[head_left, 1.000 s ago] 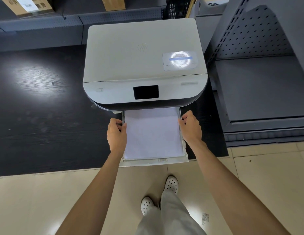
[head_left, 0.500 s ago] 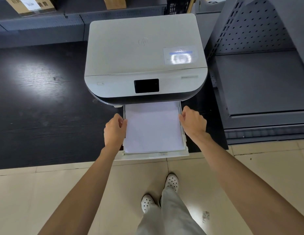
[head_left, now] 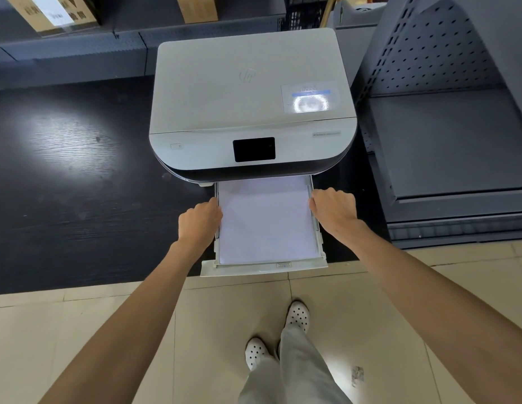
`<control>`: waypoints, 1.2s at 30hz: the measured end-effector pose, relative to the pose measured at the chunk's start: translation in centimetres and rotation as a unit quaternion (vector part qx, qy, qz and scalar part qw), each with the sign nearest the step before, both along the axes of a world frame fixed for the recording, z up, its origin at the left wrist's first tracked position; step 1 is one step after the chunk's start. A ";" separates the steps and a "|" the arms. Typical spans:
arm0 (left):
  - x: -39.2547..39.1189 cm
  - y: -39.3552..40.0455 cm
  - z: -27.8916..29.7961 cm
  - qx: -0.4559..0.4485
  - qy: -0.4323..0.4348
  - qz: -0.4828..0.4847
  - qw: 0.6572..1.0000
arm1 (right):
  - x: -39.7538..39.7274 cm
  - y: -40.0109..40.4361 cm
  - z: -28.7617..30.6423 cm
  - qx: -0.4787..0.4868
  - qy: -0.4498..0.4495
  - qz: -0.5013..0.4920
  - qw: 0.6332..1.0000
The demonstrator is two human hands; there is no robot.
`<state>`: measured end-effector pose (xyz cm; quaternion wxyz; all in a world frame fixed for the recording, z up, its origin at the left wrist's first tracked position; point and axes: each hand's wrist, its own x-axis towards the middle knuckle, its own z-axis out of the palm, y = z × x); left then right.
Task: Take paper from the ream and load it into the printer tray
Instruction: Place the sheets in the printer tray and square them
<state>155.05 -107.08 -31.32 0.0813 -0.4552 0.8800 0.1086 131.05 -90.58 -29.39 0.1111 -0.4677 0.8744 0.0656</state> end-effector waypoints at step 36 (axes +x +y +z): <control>-0.3 -0.5 0.1 0.006 -0.001 0.007 1.000 | 0.1 0.4 0.3 -0.068 -0.066 -0.049 0.994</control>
